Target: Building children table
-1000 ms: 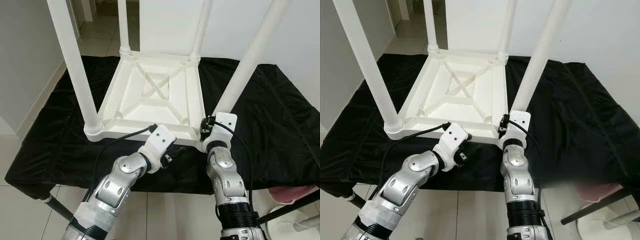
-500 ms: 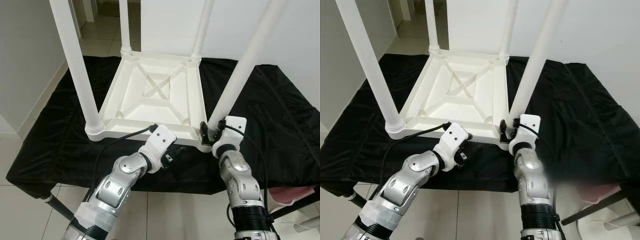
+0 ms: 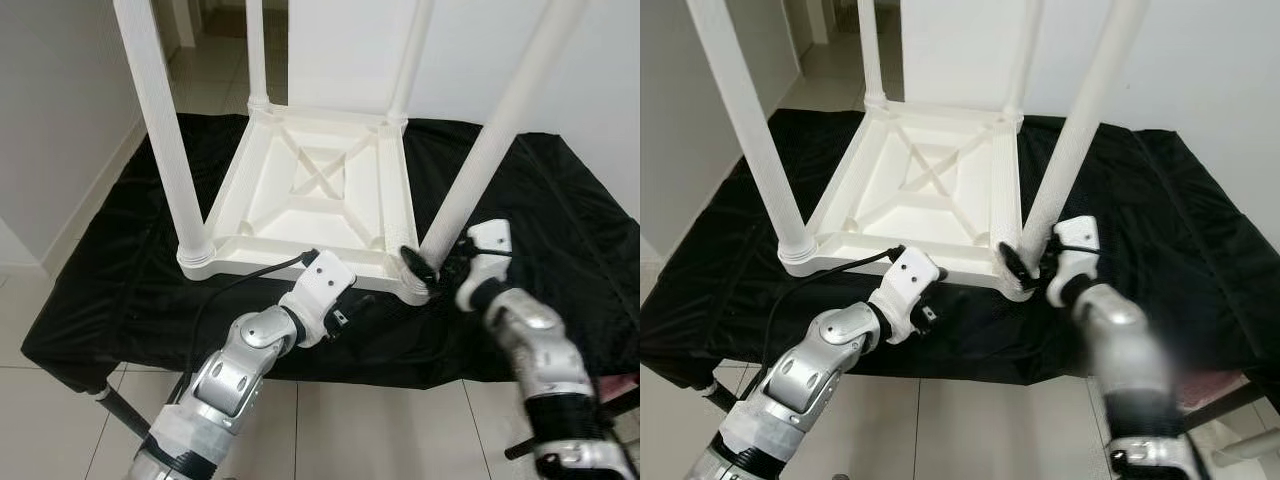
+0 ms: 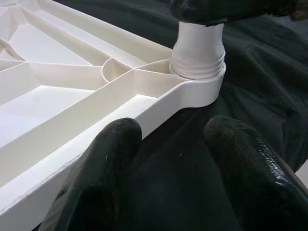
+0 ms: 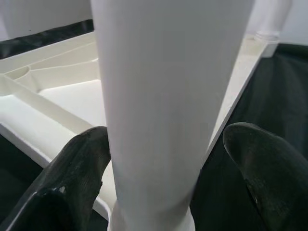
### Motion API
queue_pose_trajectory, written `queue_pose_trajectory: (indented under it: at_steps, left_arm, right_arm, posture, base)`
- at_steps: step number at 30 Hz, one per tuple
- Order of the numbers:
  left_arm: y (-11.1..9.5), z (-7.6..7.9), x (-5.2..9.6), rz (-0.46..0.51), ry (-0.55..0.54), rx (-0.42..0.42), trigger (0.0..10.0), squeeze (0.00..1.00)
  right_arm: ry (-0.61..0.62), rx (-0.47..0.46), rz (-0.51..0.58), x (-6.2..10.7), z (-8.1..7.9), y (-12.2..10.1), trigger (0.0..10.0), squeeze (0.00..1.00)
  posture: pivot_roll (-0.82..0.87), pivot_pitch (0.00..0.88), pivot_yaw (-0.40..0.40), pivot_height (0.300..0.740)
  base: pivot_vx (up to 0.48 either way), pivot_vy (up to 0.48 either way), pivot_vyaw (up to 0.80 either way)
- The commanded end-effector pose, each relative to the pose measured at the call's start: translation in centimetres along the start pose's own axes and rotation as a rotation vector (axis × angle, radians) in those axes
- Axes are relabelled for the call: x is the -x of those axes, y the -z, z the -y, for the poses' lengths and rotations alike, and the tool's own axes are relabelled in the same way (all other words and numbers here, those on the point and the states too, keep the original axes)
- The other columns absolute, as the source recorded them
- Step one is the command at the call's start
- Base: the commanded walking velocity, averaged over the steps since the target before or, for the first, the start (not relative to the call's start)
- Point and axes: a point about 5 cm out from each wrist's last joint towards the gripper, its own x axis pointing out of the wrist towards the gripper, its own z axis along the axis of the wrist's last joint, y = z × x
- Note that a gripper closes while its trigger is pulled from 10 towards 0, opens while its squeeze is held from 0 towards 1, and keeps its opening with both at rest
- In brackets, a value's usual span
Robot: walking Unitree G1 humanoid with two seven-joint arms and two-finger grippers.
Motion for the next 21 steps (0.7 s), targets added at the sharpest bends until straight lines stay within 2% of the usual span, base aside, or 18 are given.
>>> queue_pose_trajectory:
  at_steps: [1, 4, 7, 8, 10, 12, 13, 20, 21]
  left_arm:
    - [0.2, 0.0, -0.1, -0.009, 0.018, -0.004, 10.0, 0.00]
    - [0.2, 0.0, -0.1, -0.009, 0.017, -0.004, 10.0, 0.00]
    - [0.1, -0.1, -0.2, -0.007, 0.015, -0.004, 10.0, 0.00]
    - [0.1, -0.1, -0.2, -0.007, 0.014, -0.004, 10.0, 0.00]
    - [0.1, -0.3, -0.2, -0.007, 0.011, -0.005, 10.0, 0.00]
    - [0.0, -0.3, -0.2, -0.007, 0.009, -0.006, 10.0, 0.00]
    - [0.0, -0.3, -0.2, -0.007, 0.007, -0.006, 10.0, 0.00]
    - [0.0, -0.5, -0.1, -0.008, -0.005, -0.009, 10.0, 0.00]
    - [0.0, -0.5, 0.0, -0.010, -0.005, -0.011, 10.0, 0.00]
  right_arm:
    - [-0.033, -0.001, -0.017, 0.0, -0.2, 0.6, 10.0, 0.00]
    - [-0.103, 0.056, -0.055, -0.1, 0.1, 1.0, 10.0, 0.00]
    - [-0.155, 0.068, -0.078, -0.5, 0.3, 1.2, 10.0, 0.00]
    - [-0.162, 0.068, -0.084, -0.7, 0.3, 1.3, 6.2, 0.00]
    - [-0.184, 0.066, -0.090, -1.1, 0.4, 1.5, 2.2, 0.00]
    - [-0.192, 0.066, -0.092, -1.2, 0.3, 1.5, 2.2, 0.00]
    - [-0.203, 0.065, -0.095, -1.3, 0.3, 1.7, 0.0, 0.00]
    - [-0.214, 0.049, -0.111, -1.4, 0.1, 2.8, 0.0, 0.00]
    - [-0.208, 0.043, -0.114, -1.4, 0.1, 2.9, 5.3, 0.00]
  posture:
    - [-0.03, 0.015, -0.035, 0.740]
    - [-0.03, 0.021, -0.030, 0.740]
    - [-0.03, 0.021, -0.030, 0.740]
    - [-0.03, 0.024, -0.028, 0.740]
    - [-0.03, 0.025, -0.030, 0.740]
    - [-0.03, 0.025, -0.030, 0.740]
    - [-0.02, 0.025, -0.034, 0.740]
    - [-0.01, 0.027, -0.038, 0.740]
    - [-0.01, 0.028, -0.038, 0.740]
  base:
    - [0.000, 0.000, 0.00]
    - [0.000, 0.000, 0.00]
    - [0.000, 0.000, 0.00]
    - [0.000, 0.000, 0.00]
    - [0.000, 0.000, 0.00]
    - [0.000, 0.000, 0.00]
    - [0.000, 0.000, 0.00]
    - [0.000, 0.000, 0.00]
    - [0.000, 0.000, 0.00]
